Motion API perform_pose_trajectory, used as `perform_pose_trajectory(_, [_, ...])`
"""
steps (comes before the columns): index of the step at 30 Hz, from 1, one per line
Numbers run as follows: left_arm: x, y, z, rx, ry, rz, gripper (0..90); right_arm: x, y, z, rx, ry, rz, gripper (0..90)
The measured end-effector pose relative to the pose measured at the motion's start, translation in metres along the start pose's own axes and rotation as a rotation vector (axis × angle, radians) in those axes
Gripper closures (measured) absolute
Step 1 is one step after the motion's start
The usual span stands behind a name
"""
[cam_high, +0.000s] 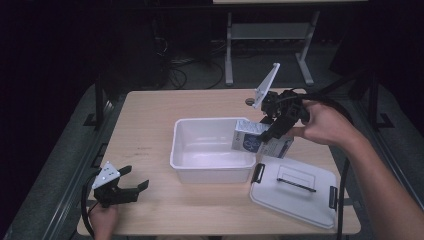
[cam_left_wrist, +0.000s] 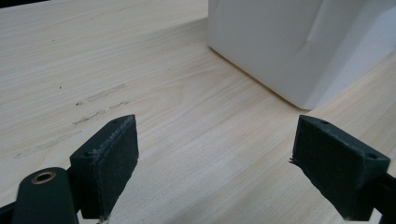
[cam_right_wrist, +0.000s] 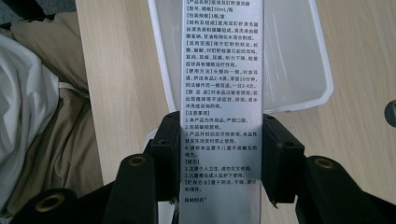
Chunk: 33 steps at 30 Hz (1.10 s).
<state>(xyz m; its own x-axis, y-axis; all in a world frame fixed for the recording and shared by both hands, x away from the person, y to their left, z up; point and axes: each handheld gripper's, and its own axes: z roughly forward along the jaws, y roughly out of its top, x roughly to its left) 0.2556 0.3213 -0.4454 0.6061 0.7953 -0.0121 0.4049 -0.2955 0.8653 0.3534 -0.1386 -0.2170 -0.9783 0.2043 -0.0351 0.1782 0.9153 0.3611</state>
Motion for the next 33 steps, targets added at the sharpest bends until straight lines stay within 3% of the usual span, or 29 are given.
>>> perform_pose_trajectory(33, [0.001,-0.001,-0.001,-0.004,-0.001,-0.004,13.6,0.003,0.034,0.013,-0.004,0.024,-0.063,55.1])
